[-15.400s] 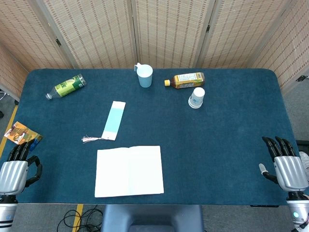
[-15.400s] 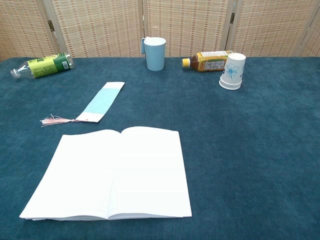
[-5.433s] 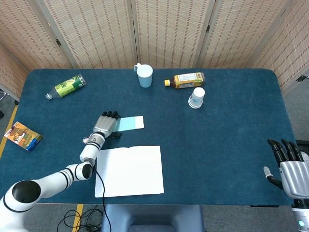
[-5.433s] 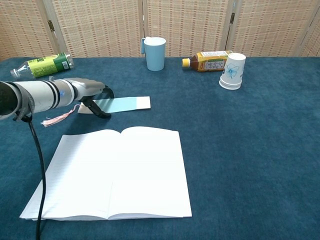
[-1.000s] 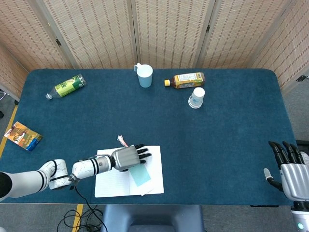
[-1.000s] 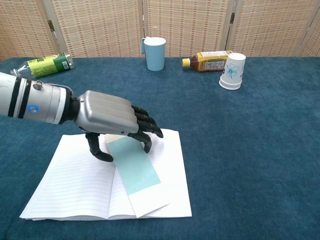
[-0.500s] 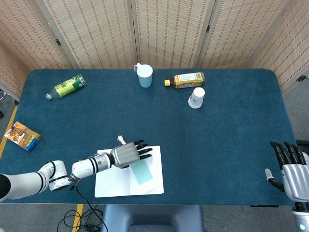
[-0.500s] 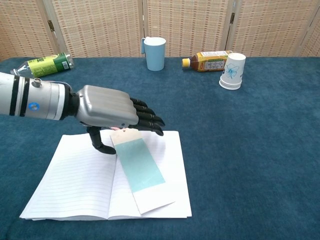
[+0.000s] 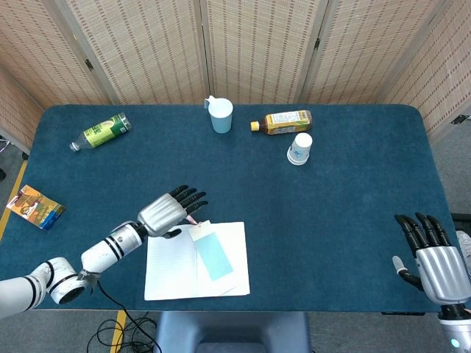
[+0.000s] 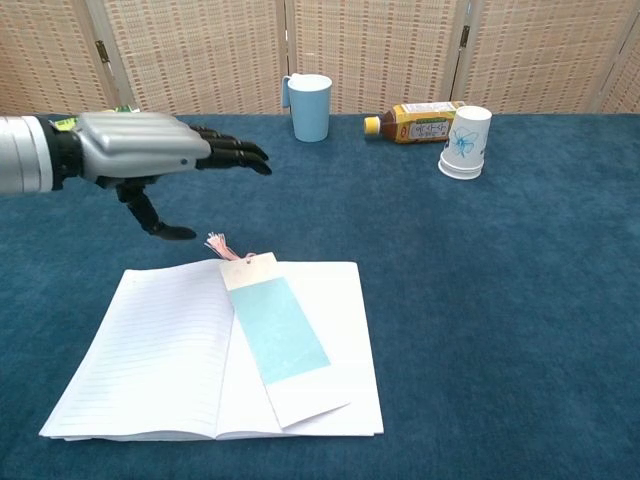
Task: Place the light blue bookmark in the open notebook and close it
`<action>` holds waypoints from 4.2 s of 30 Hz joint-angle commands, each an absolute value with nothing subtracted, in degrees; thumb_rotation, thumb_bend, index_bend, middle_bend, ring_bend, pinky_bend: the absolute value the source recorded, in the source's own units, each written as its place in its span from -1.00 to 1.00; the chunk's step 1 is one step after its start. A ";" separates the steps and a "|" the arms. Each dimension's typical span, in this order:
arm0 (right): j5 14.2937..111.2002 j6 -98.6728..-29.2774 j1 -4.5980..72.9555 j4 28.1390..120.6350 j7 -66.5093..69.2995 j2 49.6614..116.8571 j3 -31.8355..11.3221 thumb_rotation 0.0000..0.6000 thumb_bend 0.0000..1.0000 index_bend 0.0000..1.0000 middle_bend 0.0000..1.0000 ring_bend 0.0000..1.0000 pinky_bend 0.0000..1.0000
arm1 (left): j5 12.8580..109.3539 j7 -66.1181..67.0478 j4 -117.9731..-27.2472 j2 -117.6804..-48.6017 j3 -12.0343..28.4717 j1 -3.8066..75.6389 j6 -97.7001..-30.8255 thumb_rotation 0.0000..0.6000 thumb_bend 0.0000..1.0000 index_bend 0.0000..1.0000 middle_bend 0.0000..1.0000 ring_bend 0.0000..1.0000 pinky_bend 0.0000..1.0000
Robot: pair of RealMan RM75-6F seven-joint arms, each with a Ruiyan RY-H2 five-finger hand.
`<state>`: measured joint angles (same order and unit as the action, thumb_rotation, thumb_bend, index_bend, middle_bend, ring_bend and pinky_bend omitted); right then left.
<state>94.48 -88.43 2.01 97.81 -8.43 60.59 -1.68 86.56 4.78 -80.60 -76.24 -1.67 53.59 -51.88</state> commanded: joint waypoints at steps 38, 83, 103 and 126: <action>108.66 -51.75 31.87 94.45 -4.20 78.49 2.41 1.00 0.16 -0.93 -0.40 -0.87 -0.80 | 75.92 8.98 -88.88 -69.56 2.91 37.16 -61.82 1.00 -0.32 -0.90 -0.96 -0.97 -0.77; 101.27 -48.15 43.87 84.09 -4.40 93.31 3.37 1.00 0.14 -0.94 -0.40 -0.89 -0.83 | 78.65 4.37 -85.76 -69.27 3.22 32.85 -60.71 1.00 -0.32 -0.90 -0.96 -0.97 -0.77; 98.51 -48.09 45.48 83.14 -7.79 94.98 2.63 1.00 0.13 -0.94 -0.42 -0.89 -0.83 | 79.21 3.08 -84.94 -69.33 3.43 31.90 -60.58 1.00 -0.32 -0.90 -0.96 -0.97 -0.77; 95.28 -44.87 49.58 80.04 -9.33 99.97 0.54 1.00 0.13 -0.94 -0.43 -0.89 -0.84 | 79.38 1.67 -83.80 -69.44 3.73 31.18 -60.37 1.00 -0.32 -0.90 -0.96 -0.97 -0.77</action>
